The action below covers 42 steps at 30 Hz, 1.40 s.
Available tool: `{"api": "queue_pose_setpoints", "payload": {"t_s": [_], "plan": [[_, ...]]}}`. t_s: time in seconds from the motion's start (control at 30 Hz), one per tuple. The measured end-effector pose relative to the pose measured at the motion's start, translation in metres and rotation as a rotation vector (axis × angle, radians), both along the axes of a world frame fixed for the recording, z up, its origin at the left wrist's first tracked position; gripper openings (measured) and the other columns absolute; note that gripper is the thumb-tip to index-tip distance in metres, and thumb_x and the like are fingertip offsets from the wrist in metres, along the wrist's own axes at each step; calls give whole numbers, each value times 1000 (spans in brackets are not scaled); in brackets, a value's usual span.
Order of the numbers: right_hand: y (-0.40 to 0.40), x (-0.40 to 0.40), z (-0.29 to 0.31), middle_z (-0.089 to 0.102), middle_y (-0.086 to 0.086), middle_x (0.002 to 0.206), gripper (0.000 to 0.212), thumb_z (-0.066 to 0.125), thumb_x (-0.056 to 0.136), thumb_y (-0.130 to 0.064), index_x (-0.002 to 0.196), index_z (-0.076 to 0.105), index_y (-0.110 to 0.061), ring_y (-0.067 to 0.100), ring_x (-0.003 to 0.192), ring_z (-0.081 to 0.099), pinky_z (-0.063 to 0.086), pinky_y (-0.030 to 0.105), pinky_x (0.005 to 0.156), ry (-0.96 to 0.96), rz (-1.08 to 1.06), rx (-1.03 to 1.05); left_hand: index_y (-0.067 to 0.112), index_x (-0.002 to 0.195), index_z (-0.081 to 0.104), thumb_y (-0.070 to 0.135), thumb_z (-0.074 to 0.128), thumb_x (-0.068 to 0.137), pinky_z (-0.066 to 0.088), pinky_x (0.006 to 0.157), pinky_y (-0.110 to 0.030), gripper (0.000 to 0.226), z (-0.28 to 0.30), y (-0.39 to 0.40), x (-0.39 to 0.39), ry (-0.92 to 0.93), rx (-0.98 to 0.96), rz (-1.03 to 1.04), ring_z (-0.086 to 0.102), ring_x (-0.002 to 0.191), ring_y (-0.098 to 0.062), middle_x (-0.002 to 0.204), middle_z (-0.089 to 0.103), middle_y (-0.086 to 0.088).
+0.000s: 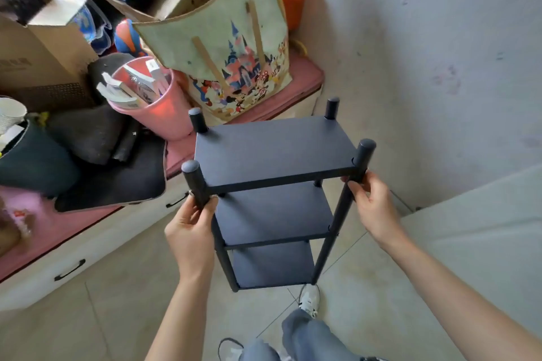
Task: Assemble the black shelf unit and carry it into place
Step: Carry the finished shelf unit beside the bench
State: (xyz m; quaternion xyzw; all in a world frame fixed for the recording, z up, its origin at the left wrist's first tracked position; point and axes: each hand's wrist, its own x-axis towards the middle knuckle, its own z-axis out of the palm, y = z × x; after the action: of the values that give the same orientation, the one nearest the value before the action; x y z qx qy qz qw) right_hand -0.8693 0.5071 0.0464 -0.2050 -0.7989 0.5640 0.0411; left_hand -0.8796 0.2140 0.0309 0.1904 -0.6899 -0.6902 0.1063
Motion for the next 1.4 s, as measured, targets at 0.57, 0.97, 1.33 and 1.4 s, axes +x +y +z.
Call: {"api": "queue_pose_setpoints", "payload": {"t_s": [0.57,0.97,1.33,1.4], "plan": [[205,-66,14,67,4,102,14,51,100,-8,111,59,-8,17,93,61,43,7,75,-106,-122,104,40,92,74,7,73,89,48,73,-7,33,-6,213,-112,-5,-74,-213,62,78,13,83,74,26],[274,-168,8,68,15,109,17,53,100,-8,113,59,0,31,105,63,48,51,100,-194,-236,66,15,109,77,7,74,89,48,73,-7,22,-17,283,-240,-74,-104,-293,66,77,9,85,75,23],[341,-247,-10,68,12,110,14,57,97,-8,111,60,-8,29,107,64,50,51,100,-255,-211,91,32,93,75,7,77,85,51,78,-14,26,-31,340,-343,-175,-199,-369,68,83,7,80,73,29],[356,-262,-18,69,8,106,14,60,96,-13,110,63,-11,26,105,65,50,49,100,-267,-153,127,23,101,78,6,79,84,52,83,-18,24,-35,348,-361,-195,-251,-375,68,89,3,87,73,22]]}}
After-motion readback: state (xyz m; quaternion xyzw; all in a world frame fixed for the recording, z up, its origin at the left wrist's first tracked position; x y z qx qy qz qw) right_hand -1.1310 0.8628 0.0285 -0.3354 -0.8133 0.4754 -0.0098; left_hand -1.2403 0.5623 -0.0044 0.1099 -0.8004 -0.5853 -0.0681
